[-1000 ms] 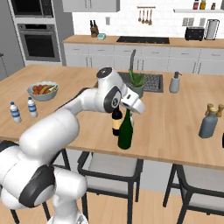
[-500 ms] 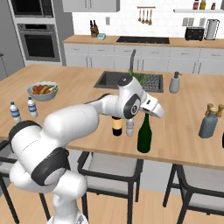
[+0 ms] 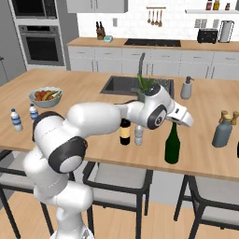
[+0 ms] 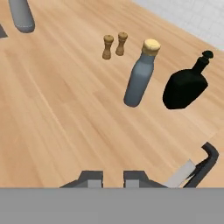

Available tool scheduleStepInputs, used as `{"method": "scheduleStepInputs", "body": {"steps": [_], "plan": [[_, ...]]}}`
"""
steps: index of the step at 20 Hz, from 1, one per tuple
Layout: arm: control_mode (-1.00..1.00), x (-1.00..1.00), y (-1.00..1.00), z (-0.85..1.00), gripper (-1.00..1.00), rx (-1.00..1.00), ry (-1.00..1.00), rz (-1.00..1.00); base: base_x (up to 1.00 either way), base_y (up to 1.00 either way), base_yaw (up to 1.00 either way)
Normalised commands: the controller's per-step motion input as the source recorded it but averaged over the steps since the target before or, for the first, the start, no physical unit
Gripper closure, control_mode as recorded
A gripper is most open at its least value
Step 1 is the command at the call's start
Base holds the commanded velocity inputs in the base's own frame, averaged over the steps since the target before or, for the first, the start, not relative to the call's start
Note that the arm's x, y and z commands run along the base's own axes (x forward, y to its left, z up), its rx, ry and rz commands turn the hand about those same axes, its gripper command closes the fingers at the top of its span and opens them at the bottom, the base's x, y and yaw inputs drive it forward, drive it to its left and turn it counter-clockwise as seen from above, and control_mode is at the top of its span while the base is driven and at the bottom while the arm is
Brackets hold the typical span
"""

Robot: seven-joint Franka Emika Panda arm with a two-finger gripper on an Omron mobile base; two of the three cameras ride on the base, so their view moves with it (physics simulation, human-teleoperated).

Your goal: Move the plastic bottles in the middle to the plastics group, and the glass bottles in the middle to the glass group.

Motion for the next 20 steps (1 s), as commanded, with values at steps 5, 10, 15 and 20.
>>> {"method": "scheduleStepInputs", "body": {"steps": [5, 10, 15, 20], "plan": [[-1.00, 0.19, -0.56, 0.00, 1.00, 0.00, 0.00, 0.00, 0.00, 0.00, 0.00], [-1.00, 0.18, -0.35, -0.11, 1.00, 0.00, -0.04, 0.00, 0.00, 0.00, 0.00], [-1.00, 0.27, -0.23, -0.12, 1.00, 0.00, -0.04, 0.00, 0.00, 0.00, 0.00], [-1.00, 0.27, -0.11, -0.16, 1.00, 0.02, 0.00, 0.00, 0.00, 0.00, 0.00]]}}
